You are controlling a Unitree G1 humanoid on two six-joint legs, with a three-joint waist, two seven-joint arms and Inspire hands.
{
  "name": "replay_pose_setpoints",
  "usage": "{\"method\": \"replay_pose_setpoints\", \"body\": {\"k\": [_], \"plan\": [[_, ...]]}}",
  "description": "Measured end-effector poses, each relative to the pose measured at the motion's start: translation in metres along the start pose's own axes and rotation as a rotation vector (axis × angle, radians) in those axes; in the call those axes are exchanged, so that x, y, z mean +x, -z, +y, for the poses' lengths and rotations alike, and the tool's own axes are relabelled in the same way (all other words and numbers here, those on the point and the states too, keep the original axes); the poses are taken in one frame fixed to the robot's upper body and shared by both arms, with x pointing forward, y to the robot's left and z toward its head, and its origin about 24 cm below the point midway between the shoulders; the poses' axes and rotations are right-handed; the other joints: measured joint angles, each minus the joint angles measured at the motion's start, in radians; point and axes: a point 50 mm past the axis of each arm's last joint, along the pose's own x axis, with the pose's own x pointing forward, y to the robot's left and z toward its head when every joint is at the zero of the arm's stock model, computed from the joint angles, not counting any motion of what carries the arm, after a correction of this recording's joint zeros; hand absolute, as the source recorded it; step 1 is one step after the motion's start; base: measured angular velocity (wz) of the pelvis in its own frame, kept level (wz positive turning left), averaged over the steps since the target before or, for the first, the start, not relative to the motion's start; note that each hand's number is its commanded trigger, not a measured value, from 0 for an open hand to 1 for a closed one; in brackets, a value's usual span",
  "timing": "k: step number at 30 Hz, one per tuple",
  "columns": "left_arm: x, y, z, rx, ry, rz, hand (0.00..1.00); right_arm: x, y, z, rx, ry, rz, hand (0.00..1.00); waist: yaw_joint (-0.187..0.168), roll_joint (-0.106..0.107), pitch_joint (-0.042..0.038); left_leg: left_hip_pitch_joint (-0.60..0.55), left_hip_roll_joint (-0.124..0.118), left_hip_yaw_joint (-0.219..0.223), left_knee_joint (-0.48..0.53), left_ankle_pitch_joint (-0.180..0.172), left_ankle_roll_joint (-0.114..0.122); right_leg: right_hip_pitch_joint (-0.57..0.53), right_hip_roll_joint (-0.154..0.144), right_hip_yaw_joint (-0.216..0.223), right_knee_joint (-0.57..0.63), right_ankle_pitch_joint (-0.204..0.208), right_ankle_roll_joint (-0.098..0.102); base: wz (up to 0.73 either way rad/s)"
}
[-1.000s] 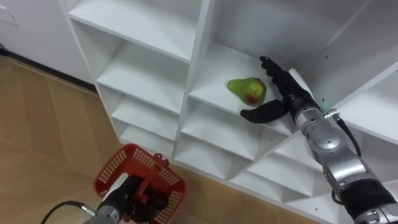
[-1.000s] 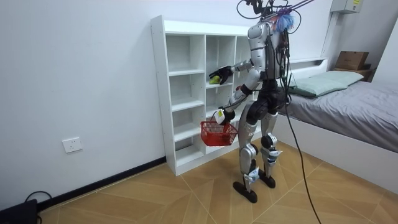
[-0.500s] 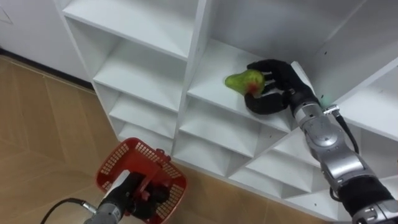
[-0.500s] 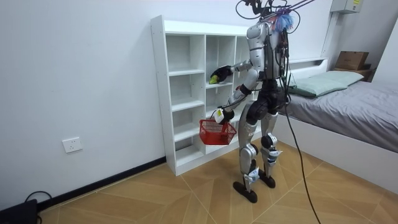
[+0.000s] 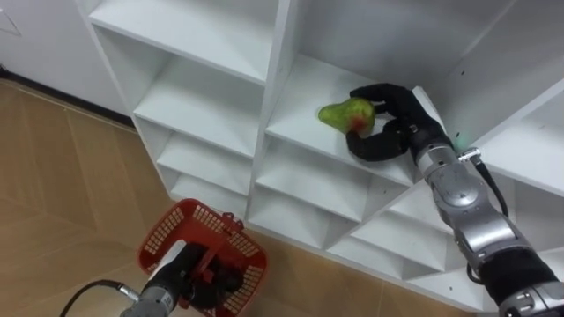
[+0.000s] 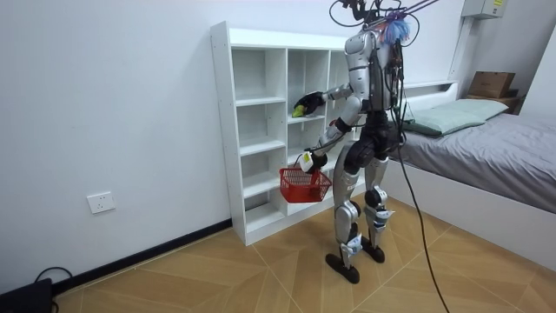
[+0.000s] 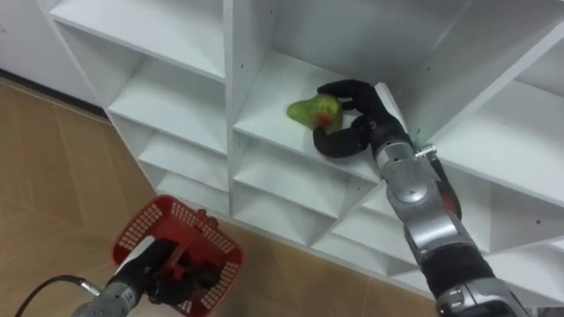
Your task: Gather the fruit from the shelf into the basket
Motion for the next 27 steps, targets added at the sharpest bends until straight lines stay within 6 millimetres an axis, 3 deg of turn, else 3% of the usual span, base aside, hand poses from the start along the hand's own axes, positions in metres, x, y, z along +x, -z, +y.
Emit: {"method": "replay_pose_setpoints", "body": {"k": [11, 18, 25, 27], "plan": [[0.000, -0.001, -0.001, -0.003, 0.006, -0.003, 1.00, -0.001, -0.003, 0.002, -0.030, -0.014, -0.016, 1.00, -0.011, 0.010, -0.0036, 0.010, 0.000, 0.006, -0.006, 0.007, -0.001, 0.004, -0.002, 0.004, 0.001, 0.000, 0.000, 0.00], [0.000, 0.000, -0.001, 0.009, 0.002, -0.004, 1.00, -0.010, -0.009, 0.016, -0.030, -0.093, -0.070, 1.00, -0.035, 0.023, -0.0044, 0.011, 0.000, 0.010, -0.007, 0.007, -0.001, 0.003, -0.002, 0.013, 0.000, 0.000, 0.000, -0.01], [0.000, -0.002, -0.004, -0.011, 0.002, -0.013, 1.00, -0.033, -0.003, 0.035, -0.043, -0.162, -0.098, 1.00, -0.042, 0.058, -0.0179, 0.039, 0.007, 0.052, -0.029, 0.007, 0.000, 0.003, 0.001, 0.052, 0.001, 0.000, 0.000, -0.16], [0.001, -0.001, -0.009, -0.031, 0.004, -0.009, 1.00, -0.042, 0.002, 0.045, -0.017, -0.189, -0.099, 1.00, -0.049, 0.071, -0.0252, 0.051, 0.010, 0.066, -0.039, 0.008, 0.001, 0.005, 0.001, 0.056, 0.001, 0.002, -0.001, -0.18]]}}
